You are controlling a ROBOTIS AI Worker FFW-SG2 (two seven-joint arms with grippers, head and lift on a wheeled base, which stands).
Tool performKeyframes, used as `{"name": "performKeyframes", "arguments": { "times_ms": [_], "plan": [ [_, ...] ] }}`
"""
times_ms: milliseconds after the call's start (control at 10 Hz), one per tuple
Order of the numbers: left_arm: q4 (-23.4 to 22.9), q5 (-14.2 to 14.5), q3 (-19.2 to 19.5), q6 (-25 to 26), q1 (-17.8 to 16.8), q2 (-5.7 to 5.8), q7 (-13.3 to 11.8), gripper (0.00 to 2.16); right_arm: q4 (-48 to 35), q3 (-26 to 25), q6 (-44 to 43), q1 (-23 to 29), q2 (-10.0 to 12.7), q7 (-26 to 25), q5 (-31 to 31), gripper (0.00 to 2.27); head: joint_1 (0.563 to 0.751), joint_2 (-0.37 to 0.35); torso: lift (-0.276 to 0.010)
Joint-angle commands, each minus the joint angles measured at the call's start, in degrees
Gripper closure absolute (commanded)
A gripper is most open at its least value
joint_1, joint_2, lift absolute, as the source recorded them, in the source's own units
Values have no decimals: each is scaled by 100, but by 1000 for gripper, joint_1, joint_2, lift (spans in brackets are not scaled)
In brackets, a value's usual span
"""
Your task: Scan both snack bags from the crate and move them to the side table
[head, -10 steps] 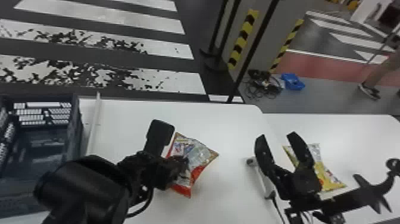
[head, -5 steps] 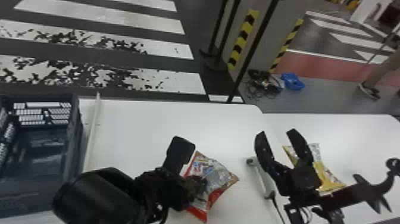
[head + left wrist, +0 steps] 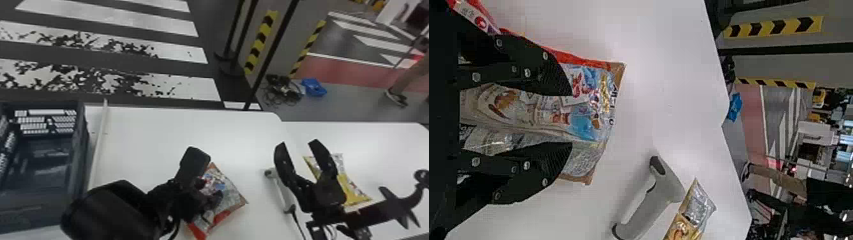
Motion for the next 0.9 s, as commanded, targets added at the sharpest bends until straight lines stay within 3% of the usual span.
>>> {"name": "performKeyframes", "arguments": {
  "times_ms": [0,400,600,800],
  "plan": [
    [-162,-173,22,-43,102,-15,85,19,-105,-39,-6,107,-3,4,-11,80,695,-350,-95],
    [-1595,-463,497,291,673,-15,199,19,-246,-171,11,230,6,48,-116,76,695,-350,-95],
    [-2482,-683,919,449,1148,26,366,19,-246,-179,29,230,6,57,-116,76,695,-350,-95],
    [-3247,-692,1569,379,1675,431,427,19,-228,-109,99,212,41,198,-116,73,695,-350,-95]
  ]
}}
